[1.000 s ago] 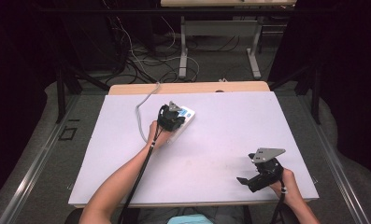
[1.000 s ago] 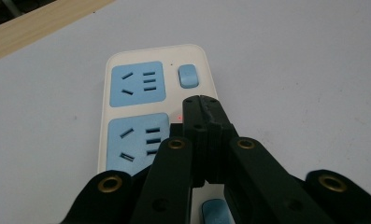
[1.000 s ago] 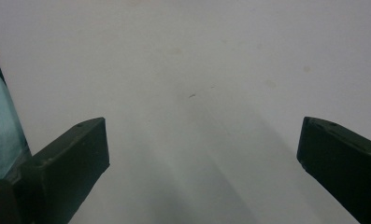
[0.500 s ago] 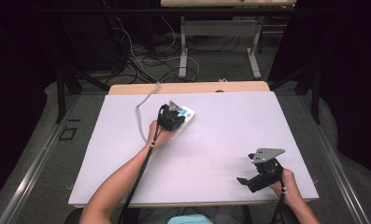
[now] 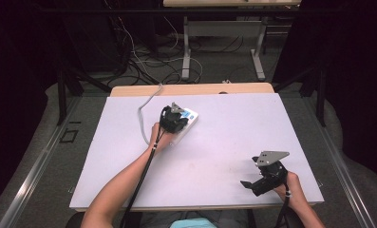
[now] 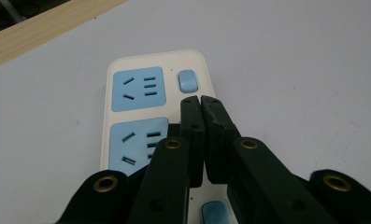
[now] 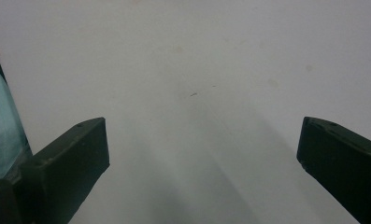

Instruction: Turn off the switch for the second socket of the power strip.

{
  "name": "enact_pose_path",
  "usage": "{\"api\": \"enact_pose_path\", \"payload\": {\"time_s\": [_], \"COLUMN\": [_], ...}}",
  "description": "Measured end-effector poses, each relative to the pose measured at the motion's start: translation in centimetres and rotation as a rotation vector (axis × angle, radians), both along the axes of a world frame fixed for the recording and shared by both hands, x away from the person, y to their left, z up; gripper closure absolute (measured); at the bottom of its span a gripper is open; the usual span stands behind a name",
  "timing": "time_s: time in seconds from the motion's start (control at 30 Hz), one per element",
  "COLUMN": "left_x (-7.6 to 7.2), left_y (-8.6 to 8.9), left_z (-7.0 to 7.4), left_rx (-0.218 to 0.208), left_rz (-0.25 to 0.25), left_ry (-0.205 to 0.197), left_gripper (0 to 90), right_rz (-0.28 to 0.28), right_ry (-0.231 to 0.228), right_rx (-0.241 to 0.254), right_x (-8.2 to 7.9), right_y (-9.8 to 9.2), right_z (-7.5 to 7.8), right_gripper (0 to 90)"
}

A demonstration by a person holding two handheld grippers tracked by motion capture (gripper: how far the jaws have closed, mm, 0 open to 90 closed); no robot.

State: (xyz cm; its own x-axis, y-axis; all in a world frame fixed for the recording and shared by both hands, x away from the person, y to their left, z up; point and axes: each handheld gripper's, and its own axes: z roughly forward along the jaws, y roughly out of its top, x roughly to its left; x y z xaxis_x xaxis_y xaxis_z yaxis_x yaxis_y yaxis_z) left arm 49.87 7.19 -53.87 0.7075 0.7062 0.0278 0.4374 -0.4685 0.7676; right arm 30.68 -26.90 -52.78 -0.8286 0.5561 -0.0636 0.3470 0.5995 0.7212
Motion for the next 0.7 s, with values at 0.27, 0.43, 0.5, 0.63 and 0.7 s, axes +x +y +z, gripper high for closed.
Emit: {"api": "enact_pose_path", "payload": {"time_s": [0.27, 0.43, 0.5, 0.63, 0.7], "left_x": [0.0, -0.2, -0.3, -0.6, -0.8], "left_y": [0.0, 0.0, 0.1, 0.1, 0.1], "left_z": [0.0, 0.3, 0.6, 1.0, 1.2], "left_rx": [-0.006, -0.019, -0.030, -0.028, -0.020], "left_rz": [-0.003, -0.018, -0.017, -0.014, -0.005], "left_ry": [0.002, -0.005, -0.007, -0.018, -0.012], "left_gripper": [87.8, 83.7, 80.6, 62.9, 52.0], "right_rz": [-0.004, -0.003, -0.012, -0.004, -0.006], "right_ry": [-0.006, -0.011, -0.002, -0.002, -0.006], "right_rx": [0.002, 0.000, 0.002, 0.002, 0.003], "right_x": [0.0, 0.0, -0.1, -0.1, -0.1], "right_y": [0.0, 0.0, 0.1, 0.1, 0.1], "right_z": [0.0, 0.0, 0.0, 0.0, 0.0], "right_gripper": [1.9, 2.0, 1.9, 2.0, 2.0]}}
